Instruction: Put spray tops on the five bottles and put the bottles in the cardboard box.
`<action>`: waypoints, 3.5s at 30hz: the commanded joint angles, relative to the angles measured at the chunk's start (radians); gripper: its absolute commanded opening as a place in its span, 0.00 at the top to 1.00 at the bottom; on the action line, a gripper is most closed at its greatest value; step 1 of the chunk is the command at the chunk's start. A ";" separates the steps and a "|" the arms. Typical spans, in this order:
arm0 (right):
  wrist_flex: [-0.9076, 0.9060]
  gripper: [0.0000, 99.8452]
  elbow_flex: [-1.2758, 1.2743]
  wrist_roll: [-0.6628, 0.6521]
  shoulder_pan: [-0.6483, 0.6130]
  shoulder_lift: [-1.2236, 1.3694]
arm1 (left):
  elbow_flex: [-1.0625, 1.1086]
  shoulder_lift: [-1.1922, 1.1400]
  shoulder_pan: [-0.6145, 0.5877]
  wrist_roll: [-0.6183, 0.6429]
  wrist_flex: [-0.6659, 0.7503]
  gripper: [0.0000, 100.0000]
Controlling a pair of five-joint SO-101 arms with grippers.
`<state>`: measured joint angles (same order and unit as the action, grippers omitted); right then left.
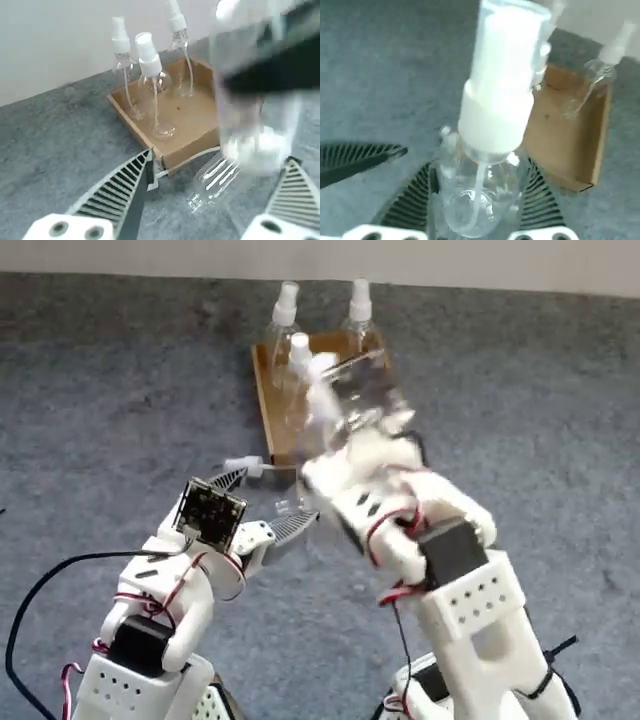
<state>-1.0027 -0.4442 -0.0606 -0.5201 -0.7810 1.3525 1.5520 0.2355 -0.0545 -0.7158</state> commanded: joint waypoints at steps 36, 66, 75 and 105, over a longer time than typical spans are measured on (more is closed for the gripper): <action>0.911 1.00 0.116 -0.011 0.231 0.740 | 0.073 0.004 -0.223 0.077 0.130 0.80; 1.076 1.00 0.114 -0.015 0.249 0.984 | 0.073 0.004 -0.223 0.077 0.130 0.80; 1.144 1.00 0.113 -0.015 0.268 1.024 | 0.073 0.004 -0.223 0.075 0.130 0.80; 1.138 0.76 0.111 -0.015 0.265 1.061 | 0.073 0.004 -0.223 0.043 0.130 0.80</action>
<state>0.1220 -0.3859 -0.0667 -0.2685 0.2946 1.4308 1.5535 0.0192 -0.0038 -0.6130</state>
